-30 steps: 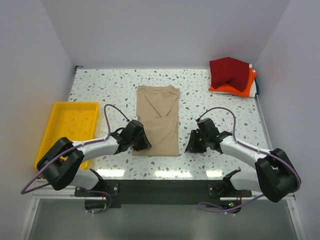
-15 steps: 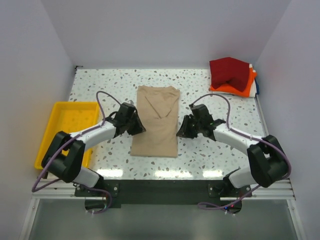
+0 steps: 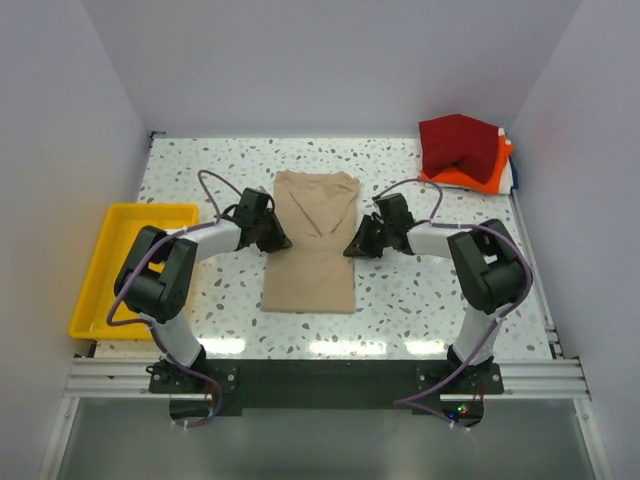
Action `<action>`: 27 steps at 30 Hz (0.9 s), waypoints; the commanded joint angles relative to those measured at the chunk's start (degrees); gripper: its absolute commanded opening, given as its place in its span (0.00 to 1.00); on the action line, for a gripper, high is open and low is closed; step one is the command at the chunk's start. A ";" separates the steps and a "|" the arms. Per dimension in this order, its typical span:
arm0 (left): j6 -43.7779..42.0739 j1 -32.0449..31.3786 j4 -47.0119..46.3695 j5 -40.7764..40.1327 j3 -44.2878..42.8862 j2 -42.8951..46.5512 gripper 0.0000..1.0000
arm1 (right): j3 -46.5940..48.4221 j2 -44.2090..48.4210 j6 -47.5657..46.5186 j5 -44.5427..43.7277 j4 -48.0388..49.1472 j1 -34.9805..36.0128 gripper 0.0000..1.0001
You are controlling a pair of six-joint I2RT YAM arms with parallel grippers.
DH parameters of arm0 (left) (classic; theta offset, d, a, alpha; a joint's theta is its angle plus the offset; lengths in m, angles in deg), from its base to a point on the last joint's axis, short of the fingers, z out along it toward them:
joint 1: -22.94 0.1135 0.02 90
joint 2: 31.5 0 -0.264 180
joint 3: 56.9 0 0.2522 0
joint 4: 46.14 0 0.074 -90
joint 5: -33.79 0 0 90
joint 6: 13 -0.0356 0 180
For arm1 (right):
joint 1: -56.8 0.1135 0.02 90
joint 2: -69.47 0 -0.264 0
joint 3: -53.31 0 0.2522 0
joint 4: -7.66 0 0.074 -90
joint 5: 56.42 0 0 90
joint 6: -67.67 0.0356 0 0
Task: Fold and stack the t-shirts
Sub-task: Fold the tshirt
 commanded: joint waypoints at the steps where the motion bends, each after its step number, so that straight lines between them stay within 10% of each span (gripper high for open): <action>1: 0.03 1.87 -2.50 1.08 -0.30 -0.61 0.22 | 1.70 -3.89 -0.97 0.82 2.06 -1.83 0.11; 14: -1.73 4.86 -0.75 5.74 -2.40 5.27 0.24 | 1.26 2.41 2.99 9.61 1.54 -5.53 0.18; 18: -3.22 5.39 4.08 2.68 -1.18 10.19 0.39 | 0.47 8.64 0.10 8.91 -3.55 -5.70 0.30; 27: -4.45 5.30 10.25 0.37 17.88 29.18 0.50 | -14.55 24.92 -5.62 5.83 -12.26 -3.25 0.39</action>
